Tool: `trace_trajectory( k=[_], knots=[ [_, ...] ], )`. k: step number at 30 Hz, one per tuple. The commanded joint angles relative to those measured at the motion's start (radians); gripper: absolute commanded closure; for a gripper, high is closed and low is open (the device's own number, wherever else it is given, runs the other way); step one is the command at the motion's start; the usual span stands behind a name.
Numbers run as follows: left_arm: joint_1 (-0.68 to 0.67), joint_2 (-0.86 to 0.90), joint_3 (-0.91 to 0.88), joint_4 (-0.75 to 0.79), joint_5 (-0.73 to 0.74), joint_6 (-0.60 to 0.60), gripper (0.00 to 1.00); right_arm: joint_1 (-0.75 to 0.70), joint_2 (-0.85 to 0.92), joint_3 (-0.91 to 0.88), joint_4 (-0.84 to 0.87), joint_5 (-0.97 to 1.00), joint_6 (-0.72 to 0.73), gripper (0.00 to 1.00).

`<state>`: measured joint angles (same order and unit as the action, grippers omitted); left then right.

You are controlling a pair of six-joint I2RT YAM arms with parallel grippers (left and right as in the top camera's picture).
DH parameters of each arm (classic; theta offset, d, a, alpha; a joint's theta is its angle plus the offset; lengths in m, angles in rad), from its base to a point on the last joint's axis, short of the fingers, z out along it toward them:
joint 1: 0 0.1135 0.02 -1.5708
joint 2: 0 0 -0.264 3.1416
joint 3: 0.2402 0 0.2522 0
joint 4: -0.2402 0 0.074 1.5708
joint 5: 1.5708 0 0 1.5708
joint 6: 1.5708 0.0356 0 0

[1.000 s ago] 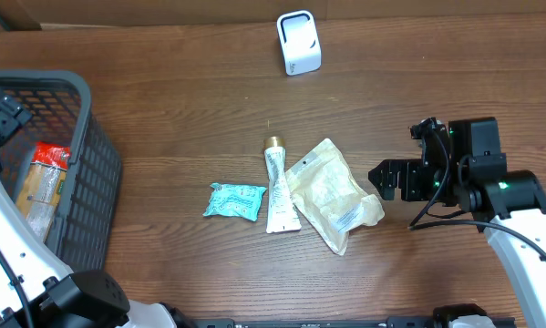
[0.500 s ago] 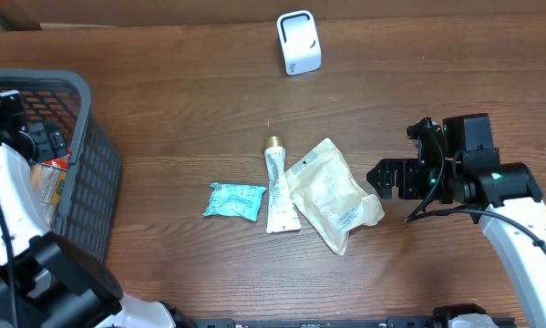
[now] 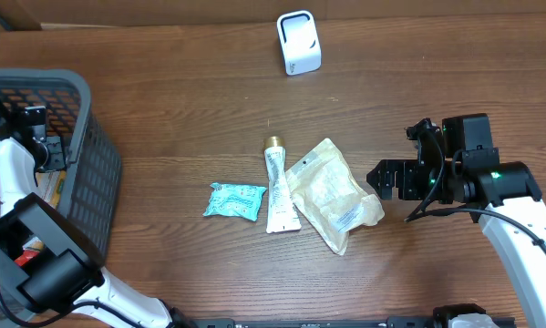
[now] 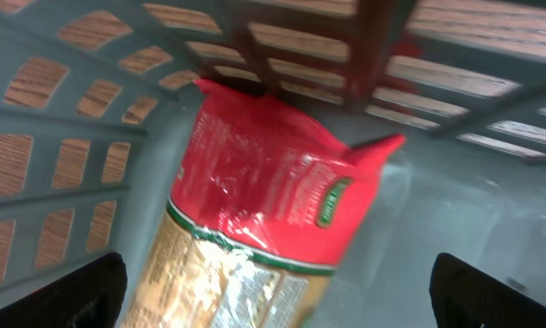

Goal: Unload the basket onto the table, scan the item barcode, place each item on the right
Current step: 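Return the left gripper into the basket toward the spaghetti package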

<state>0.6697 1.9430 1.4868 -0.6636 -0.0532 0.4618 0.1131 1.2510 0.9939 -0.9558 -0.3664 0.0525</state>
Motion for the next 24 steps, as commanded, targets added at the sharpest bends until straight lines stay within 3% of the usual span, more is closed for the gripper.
trace_trajectory(
  k=[1, 4, 10, 12, 15, 18, 20, 21, 24],
  knots=[
    [0.008, 0.051, -0.005, -0.007, -0.010, 0.026, 0.03, 0.005, 0.001, 0.021, 0.003, -0.002, 0.004, 0.00],
    [0.023, 0.078, -0.009, -0.036, -0.077, 0.034, 0.03, 0.005, 0.001, 0.021, -0.002, -0.002, 0.004, 0.00],
    [0.048, 0.090, -0.047, -0.054, -0.077, 0.032, 0.04, 0.005, 0.001, 0.021, -0.003, -0.002, 0.004, 0.00],
    [0.050, 0.090, -0.055, -0.055, -0.077, 0.031, 0.09, 0.005, 0.001, 0.021, 0.002, -0.002, 0.004, 0.00],
    [0.050, 0.090, -0.057, -0.066, -0.077, 0.032, 0.30, 0.005, 0.002, 0.021, 0.010, -0.002, 0.004, 0.00],
    [0.049, 0.090, -0.057, -0.097, -0.077, 0.029, 0.74, 0.005, 0.002, 0.021, 0.015, -0.002, 0.004, 0.00],
    [0.049, 0.090, -0.057, -0.128, -0.076, 0.028, 0.89, 0.005, 0.002, 0.021, 0.016, -0.002, 0.003, 0.00],
    [0.048, 0.090, -0.057, -0.141, -0.076, 0.026, 0.96, 0.005, 0.002, 0.021, 0.018, -0.002, 0.003, 0.00],
    [0.042, 0.090, -0.057, -0.180, -0.077, -0.006, 0.96, 0.005, 0.002, 0.021, 0.021, -0.002, 0.003, 0.00]
  ],
)
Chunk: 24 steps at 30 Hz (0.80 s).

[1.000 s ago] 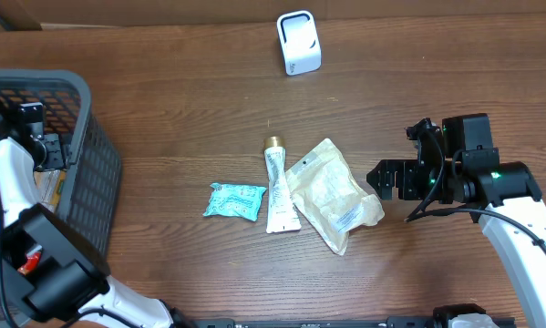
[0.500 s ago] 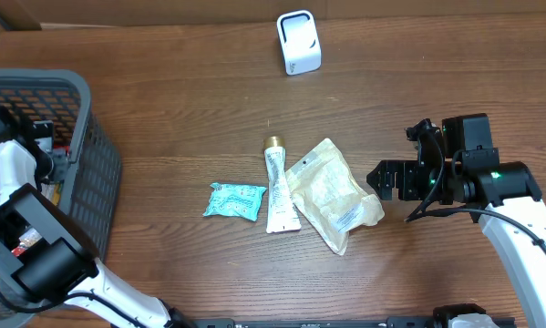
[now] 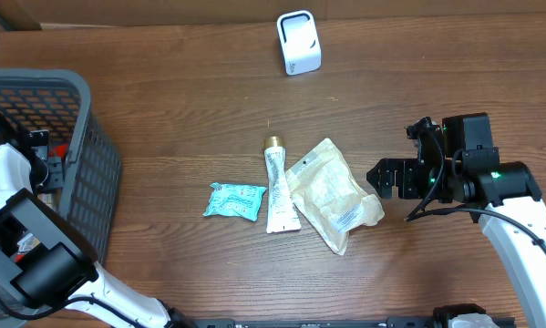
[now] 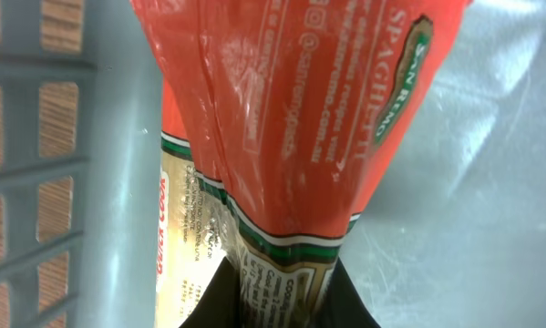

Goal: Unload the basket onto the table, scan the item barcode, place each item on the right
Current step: 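Return the left gripper into the basket toward the spaghetti package, then grasp the red-and-tan spaghetti package in the basket with the left gripper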

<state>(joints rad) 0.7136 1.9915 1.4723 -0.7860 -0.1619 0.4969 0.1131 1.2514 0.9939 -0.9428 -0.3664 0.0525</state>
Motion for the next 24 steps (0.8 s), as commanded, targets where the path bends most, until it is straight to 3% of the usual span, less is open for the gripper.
trace_trajectory(
  k=[1, 8, 15, 24],
  knots=[
    [-0.002, 0.041, -0.043, -0.070, 0.031, -0.048, 0.96, 0.005, 0.001, 0.021, 0.008, -0.002, 0.003, 0.00],
    [-0.001, -0.002, -0.015, -0.114, 0.048, -0.154, 0.96, 0.005, 0.001, 0.021, 0.009, -0.002, 0.004, 0.00],
    [-0.002, -0.201, 0.066, -0.154, 0.077, -0.237, 0.96, 0.005, 0.001, 0.021, 0.009, -0.002, 0.003, 0.00],
    [-0.001, -0.441, 0.101, -0.177, 0.150, -0.259, 0.96, 0.005, 0.001, 0.021, 0.001, -0.002, 0.003, 0.00]
  ],
)
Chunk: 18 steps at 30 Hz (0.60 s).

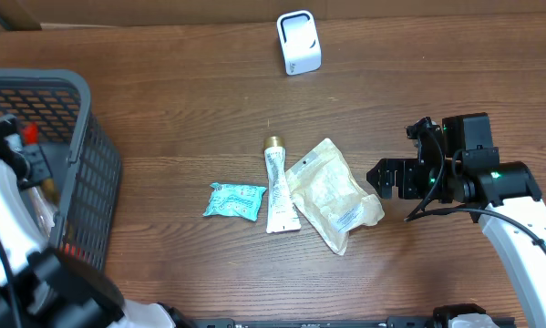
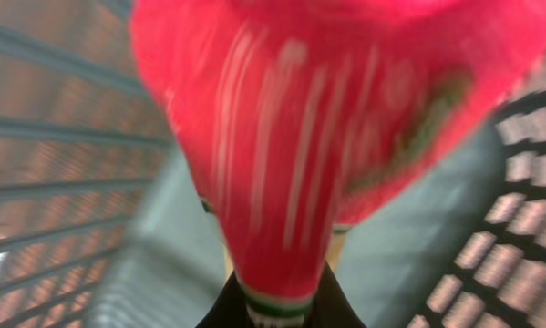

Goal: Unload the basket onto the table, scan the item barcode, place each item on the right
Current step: 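Grasp the red-and-tan spaghetti package in the basket with the left gripper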

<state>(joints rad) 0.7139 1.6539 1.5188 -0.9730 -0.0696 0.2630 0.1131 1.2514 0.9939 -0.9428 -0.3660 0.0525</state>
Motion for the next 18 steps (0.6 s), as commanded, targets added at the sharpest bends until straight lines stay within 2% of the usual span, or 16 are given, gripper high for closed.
trace_trajectory(
  k=[1, 18],
  knots=[
    [-0.002, -0.108, 0.054, 0.009, 0.060, -0.025, 0.96, 0.005, 0.001, 0.021, 0.001, -0.002, 0.003, 0.00],
    [0.000, -0.100, -0.003, -0.002, 0.060, -0.024, 0.96, 0.005, 0.001, 0.021, -0.011, -0.002, 0.003, 0.00]
  ],
)
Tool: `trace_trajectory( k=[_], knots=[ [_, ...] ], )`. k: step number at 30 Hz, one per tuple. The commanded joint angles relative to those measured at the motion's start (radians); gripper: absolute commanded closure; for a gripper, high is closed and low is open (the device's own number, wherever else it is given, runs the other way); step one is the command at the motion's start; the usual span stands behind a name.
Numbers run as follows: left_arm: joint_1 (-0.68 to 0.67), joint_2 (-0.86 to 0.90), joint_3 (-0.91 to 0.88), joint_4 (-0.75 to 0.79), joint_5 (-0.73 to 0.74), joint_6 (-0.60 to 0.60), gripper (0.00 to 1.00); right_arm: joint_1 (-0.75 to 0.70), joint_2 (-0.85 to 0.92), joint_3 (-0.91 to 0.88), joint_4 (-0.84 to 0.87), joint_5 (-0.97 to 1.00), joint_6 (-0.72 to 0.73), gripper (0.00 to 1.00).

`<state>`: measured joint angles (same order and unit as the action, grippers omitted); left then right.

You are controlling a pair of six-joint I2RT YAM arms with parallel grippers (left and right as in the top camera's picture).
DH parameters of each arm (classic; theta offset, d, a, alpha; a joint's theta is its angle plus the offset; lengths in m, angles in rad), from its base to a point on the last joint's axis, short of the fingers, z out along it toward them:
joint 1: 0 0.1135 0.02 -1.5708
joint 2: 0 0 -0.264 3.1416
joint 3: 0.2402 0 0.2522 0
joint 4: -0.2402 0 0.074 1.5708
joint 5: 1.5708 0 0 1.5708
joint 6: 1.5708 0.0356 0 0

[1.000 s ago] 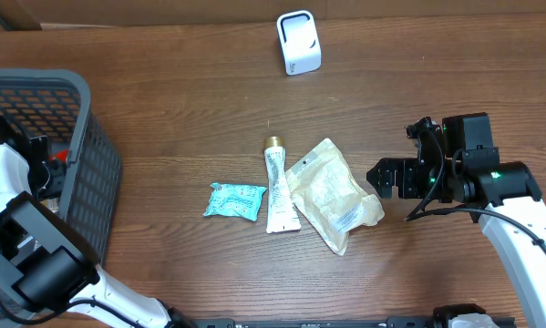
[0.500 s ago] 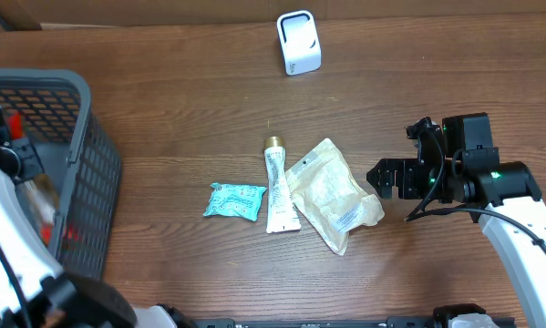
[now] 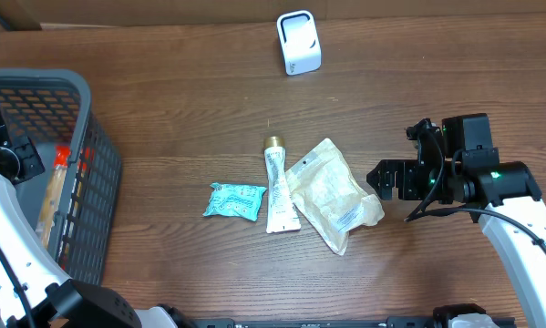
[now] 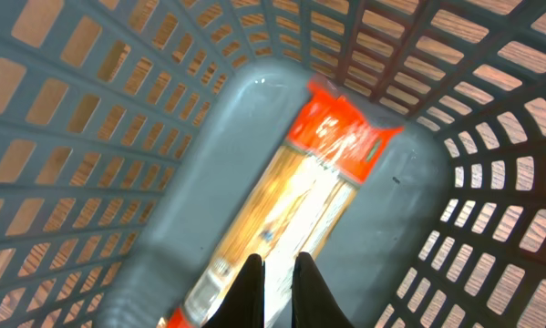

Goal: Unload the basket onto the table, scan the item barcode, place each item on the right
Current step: 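Grasp the red-and-tan spaghetti package in the basket with the left gripper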

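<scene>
A spaghetti pack [image 4: 320, 182] with a red end lies flat on the floor of the grey basket [image 4: 90, 118]. In the overhead view the spaghetti pack [image 3: 54, 187] sits along the basket's right wall. My left gripper [image 4: 278, 260] hangs well above it, shut, with nothing between its fingers. The white barcode scanner [image 3: 299, 43] stands at the far middle of the table. My right gripper [image 3: 380, 179] hovers open to the right of the loose items, holding nothing.
In the middle of the table lie a teal packet [image 3: 234, 200], a white tube [image 3: 275, 187] with a gold cap and a clear plastic bag [image 3: 332, 193]. The basket [image 3: 83, 91] fills the left edge. A cardboard wall runs along the back.
The red pack was close under the left wrist camera, between the fingers. Now it lies on the basket floor and the left gripper is higher, shut on nothing. The right arm is unmoved.
My left gripper was open inside the basket over the spaghetti pack. Then it was shut on the pack's end, and later had it raised close to the camera. Now the pack is back on the basket floor and the gripper is empty above it.
</scene>
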<state>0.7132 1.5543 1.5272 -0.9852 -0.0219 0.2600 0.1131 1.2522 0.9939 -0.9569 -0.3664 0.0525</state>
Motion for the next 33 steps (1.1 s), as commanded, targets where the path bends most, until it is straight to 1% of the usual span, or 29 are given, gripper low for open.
trace_trajectory(
  k=[1, 3, 4, 6, 7, 8, 9, 12, 19, 26, 28, 29, 30, 33],
  knots=[
    [0.001, 0.003, -0.012, 0.011, 0.012, -0.021, 0.96, 0.005, 0.000, 0.021, 0.001, -0.002, 0.003, 0.00],
    [0.001, 0.016, -0.013, 0.009, 0.012, -0.021, 0.96, 0.005, 0.000, 0.021, -0.001, -0.002, 0.003, 0.00],
    [0.001, 0.026, -0.016, 0.007, 0.012, -0.021, 0.89, 0.005, 0.000, 0.021, -0.002, -0.002, 0.003, 0.00],
    [0.001, 0.048, -0.027, 0.005, 0.005, -0.020, 0.63, 0.005, 0.000, 0.021, -0.003, -0.002, 0.003, 0.00],
    [0.001, 0.061, -0.035, 0.005, -0.002, -0.019, 0.48, 0.005, 0.000, 0.021, -0.003, -0.002, 0.003, 0.00],
    [0.001, 0.079, -0.045, 0.005, -0.011, -0.011, 0.40, 0.005, 0.000, 0.021, -0.003, -0.002, 0.003, 0.00],
    [0.001, 0.095, -0.055, 0.004, -0.015, 0.002, 0.37, 0.005, 0.000, 0.021, -0.003, -0.002, 0.003, 0.00],
    [0.001, 0.157, -0.095, 0.002, -0.015, 0.063, 0.33, 0.005, 0.000, 0.021, -0.005, -0.002, 0.003, 0.00],
    [0.001, 0.264, -0.159, 0.048, -0.015, 0.153, 0.29, 0.005, 0.000, 0.021, -0.008, -0.002, 0.003, 0.00],
    [0.001, 0.334, -0.163, 0.129, -0.023, 0.197, 0.23, 0.005, 0.000, 0.021, -0.019, -0.002, 0.003, 0.00],
    [0.001, 0.341, -0.163, 0.155, -0.033, 0.197, 0.14, 0.005, 0.000, 0.021, -0.020, -0.002, 0.003, 0.00],
    [0.001, 0.345, -0.163, 0.173, -0.034, 0.198, 0.05, 0.005, 0.000, 0.021, -0.022, -0.002, 0.003, 0.00],
    [0.001, 0.350, -0.163, 0.185, -0.034, 0.207, 0.00, 0.005, 0.000, 0.021, -0.023, -0.002, 0.003, 0.00],
    [0.002, 0.371, -0.163, 0.204, -0.033, 0.216, 0.01, 0.005, 0.000, 0.021, -0.023, -0.002, 0.004, 0.00]
  ],
)
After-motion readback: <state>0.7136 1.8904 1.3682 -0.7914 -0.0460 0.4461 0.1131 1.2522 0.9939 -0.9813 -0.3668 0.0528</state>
